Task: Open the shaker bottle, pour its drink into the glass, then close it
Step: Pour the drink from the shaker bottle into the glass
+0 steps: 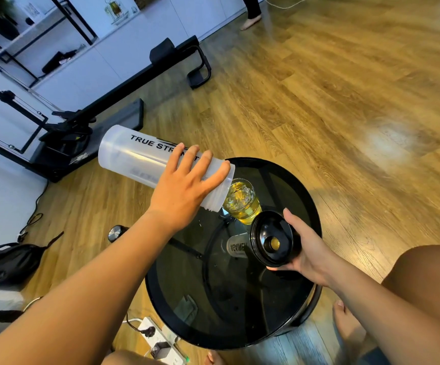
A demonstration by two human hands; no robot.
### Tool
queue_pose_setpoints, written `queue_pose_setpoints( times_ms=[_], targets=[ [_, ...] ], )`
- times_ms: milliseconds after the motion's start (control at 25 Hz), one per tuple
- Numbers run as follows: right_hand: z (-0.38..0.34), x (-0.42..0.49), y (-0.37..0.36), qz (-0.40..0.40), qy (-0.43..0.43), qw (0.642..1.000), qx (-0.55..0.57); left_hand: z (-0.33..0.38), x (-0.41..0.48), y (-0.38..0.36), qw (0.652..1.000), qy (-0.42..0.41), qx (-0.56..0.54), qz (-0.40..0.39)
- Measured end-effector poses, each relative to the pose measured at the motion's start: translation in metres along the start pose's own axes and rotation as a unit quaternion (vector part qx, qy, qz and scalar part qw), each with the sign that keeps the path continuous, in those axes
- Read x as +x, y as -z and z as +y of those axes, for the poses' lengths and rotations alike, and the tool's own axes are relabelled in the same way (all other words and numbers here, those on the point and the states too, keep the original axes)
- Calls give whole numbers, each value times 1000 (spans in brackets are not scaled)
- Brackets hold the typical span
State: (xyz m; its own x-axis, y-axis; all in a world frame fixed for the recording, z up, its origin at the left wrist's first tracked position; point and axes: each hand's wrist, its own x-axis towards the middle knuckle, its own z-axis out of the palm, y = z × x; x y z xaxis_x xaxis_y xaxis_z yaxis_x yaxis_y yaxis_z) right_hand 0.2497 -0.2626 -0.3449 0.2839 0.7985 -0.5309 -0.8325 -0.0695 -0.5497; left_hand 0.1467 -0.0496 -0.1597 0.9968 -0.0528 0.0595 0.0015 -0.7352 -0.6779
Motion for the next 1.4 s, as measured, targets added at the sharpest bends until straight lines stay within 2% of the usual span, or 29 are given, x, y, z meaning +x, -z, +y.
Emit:
queue_pose_setpoints(
  times_ms=[160,280,440,600,1040,1400],
  targets=[
    [-1,0,0,-4,-3,1000,-1,-2,3,2,1000,24,-11,-4],
    [-1,-1,-1,-5,-3,1000,-4,1,3,2,1000,6,-5,-3],
    [-1,-1,0,-4,-1,1000,-5,2,4,2,999,40,-26,-8],
    [-2,-2,-1,-4,-5,1000,-3,3,2,1,1000,22,-16,-13],
    [-3,-4,-3,-2,-5,1000,0,2,1,-7,997,60,-39,-11],
    [-4,-5,-4,3,-8,1000,-3,3,1,-10,998,50,-48,-8]
  ],
)
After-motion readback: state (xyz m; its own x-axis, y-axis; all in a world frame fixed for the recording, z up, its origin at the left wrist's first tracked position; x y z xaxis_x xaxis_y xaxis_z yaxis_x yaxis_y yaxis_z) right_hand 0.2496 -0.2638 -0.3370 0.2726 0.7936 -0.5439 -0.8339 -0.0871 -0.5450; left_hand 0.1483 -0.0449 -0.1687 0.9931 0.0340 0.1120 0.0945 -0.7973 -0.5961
